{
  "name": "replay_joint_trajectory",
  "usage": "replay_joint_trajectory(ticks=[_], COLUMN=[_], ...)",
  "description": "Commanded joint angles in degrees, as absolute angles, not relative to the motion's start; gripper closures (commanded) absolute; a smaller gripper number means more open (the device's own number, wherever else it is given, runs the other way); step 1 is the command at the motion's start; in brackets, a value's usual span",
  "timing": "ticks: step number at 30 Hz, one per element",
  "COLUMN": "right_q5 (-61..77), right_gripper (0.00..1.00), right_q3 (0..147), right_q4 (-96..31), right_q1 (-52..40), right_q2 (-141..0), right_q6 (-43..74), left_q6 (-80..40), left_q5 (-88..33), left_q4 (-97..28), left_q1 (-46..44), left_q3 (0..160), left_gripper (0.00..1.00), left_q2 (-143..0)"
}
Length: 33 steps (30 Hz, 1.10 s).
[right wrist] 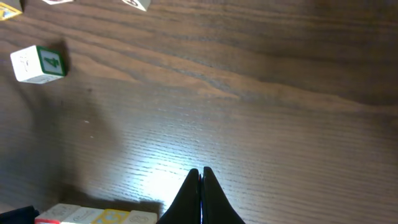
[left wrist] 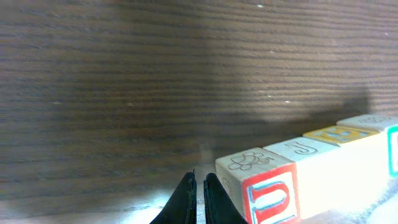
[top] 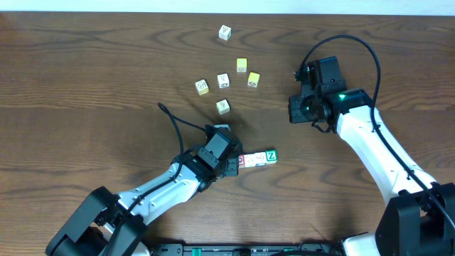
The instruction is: Lift 4 blocks
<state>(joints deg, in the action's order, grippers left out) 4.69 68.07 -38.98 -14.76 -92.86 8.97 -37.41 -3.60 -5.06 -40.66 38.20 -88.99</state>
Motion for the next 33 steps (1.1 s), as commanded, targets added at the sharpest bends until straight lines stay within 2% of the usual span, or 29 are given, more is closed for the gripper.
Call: replay_joint_trajectory(ticks=[1, 11, 17, 25, 33], right_q5=[5.69, 8.91, 10.52, 10.59, 15.46], right_gripper=[0.99, 0.99, 0.99, 0.99, 0.99], right_q3=[67.85, 72.25, 70.74, 58.54, 40.66], right_q4=[-38.04, -41.12, -47.75, -47.16, -36.29], right_q1=[-15.09, -13.1, -8.93, -6.37, -7.53], right_q2=[-92.97, -91.81, -89.1, -76.49, -70.06], right_q6=[9.8, 9.8, 9.56, 9.91, 16.75], left_q6=[-36.42, -25.06, -24.4, -25.5, -30.76], left_q5=[-0.89, -2.13, -1.89, 1.02, 2.61], left_q4=[-5.41, -6.59, -7.16, -13.34, -14.11], left_q1=[-39.24, -35.27, -35.03, -34.79, -34.85], left_q3=[39.29, 39.31, 39.31, 39.29, 37.54], left_gripper=[0.92, 0.93, 0.93, 0.93, 0.93], left_q2=[-89.17, -87.57, -83.79, -80.79, -80.25])
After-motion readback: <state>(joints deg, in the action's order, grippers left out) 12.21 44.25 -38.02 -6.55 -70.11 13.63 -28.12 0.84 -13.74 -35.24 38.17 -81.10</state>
